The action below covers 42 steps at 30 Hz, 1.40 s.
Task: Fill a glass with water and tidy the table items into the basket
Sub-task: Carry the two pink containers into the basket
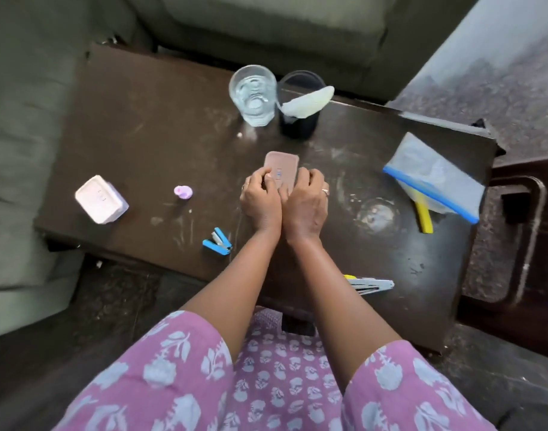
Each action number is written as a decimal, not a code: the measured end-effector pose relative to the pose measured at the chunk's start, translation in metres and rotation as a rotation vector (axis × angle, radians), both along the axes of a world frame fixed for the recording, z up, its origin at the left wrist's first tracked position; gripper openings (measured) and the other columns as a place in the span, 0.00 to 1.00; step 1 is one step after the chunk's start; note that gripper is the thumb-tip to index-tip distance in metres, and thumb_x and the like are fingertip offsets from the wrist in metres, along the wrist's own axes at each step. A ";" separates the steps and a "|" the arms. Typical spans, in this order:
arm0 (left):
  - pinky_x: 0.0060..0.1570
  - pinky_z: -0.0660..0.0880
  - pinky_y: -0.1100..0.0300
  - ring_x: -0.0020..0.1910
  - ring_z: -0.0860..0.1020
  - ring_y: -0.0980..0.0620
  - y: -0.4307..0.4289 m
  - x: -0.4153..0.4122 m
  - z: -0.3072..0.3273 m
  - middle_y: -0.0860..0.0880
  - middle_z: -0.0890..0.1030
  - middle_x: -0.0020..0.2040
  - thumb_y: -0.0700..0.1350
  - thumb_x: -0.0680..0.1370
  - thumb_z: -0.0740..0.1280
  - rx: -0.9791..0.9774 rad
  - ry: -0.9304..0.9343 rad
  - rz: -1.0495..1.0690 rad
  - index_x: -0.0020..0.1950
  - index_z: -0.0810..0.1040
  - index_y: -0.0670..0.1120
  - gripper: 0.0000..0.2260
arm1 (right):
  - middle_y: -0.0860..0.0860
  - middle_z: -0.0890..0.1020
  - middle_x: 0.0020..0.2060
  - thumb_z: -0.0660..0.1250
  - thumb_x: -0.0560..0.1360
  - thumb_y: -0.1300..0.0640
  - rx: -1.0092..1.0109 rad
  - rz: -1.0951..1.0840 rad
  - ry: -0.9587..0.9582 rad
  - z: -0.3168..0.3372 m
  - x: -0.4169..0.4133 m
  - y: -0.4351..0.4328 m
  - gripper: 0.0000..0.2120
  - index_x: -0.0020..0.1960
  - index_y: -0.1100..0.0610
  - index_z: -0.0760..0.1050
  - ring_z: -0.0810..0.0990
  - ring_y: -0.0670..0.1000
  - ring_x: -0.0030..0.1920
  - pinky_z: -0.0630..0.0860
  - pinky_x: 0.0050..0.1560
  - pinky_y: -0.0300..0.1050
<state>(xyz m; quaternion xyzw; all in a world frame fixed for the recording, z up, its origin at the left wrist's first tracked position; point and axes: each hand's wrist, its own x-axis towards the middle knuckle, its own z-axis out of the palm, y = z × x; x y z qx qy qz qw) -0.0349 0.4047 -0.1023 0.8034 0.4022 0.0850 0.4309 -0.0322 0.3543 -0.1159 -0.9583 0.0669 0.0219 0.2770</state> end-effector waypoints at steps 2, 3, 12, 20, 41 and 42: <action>0.54 0.67 0.61 0.55 0.77 0.44 0.017 -0.006 -0.006 0.42 0.81 0.55 0.37 0.77 0.62 -0.008 0.027 0.009 0.55 0.80 0.41 0.11 | 0.62 0.71 0.60 0.66 0.73 0.50 -0.036 0.041 0.126 -0.003 0.000 0.016 0.22 0.62 0.61 0.70 0.72 0.64 0.56 0.76 0.50 0.57; 0.55 0.67 0.61 0.56 0.76 0.45 0.024 -0.009 -0.010 0.43 0.81 0.55 0.37 0.77 0.62 -0.016 0.037 0.011 0.56 0.79 0.41 0.11 | 0.62 0.68 0.63 0.65 0.74 0.47 -0.048 0.031 0.153 -0.006 0.000 0.023 0.25 0.65 0.60 0.67 0.69 0.64 0.59 0.74 0.54 0.57; 0.52 0.64 0.62 0.53 0.74 0.45 0.089 -0.044 -0.027 0.43 0.78 0.52 0.37 0.76 0.62 0.026 0.081 0.158 0.61 0.75 0.42 0.14 | 0.62 0.62 0.66 0.69 0.70 0.47 0.008 -0.149 0.312 -0.026 0.011 0.062 0.33 0.70 0.54 0.59 0.70 0.67 0.60 0.69 0.62 0.55; 0.61 0.63 0.50 0.63 0.69 0.41 0.154 -0.059 -0.037 0.42 0.68 0.67 0.43 0.74 0.65 0.268 0.205 0.365 0.66 0.70 0.46 0.20 | 0.59 0.66 0.62 0.68 0.67 0.56 0.114 -0.037 0.223 -0.019 0.002 0.097 0.31 0.68 0.55 0.62 0.71 0.63 0.56 0.70 0.57 0.53; 0.61 0.66 0.57 0.65 0.66 0.41 0.241 -0.056 -0.052 0.40 0.59 0.71 0.43 0.74 0.64 0.219 0.237 0.558 0.73 0.59 0.51 0.29 | 0.60 0.67 0.62 0.69 0.66 0.61 0.269 0.118 0.142 -0.015 -0.007 0.132 0.29 0.65 0.64 0.65 0.69 0.58 0.58 0.69 0.58 0.52; 0.61 0.66 0.56 0.65 0.66 0.40 0.234 -0.052 -0.049 0.39 0.59 0.71 0.43 0.74 0.64 0.231 0.211 0.536 0.73 0.60 0.51 0.29 | 0.60 0.67 0.62 0.69 0.66 0.61 0.276 0.113 0.130 -0.014 -0.007 0.129 0.28 0.64 0.64 0.65 0.69 0.58 0.58 0.69 0.59 0.53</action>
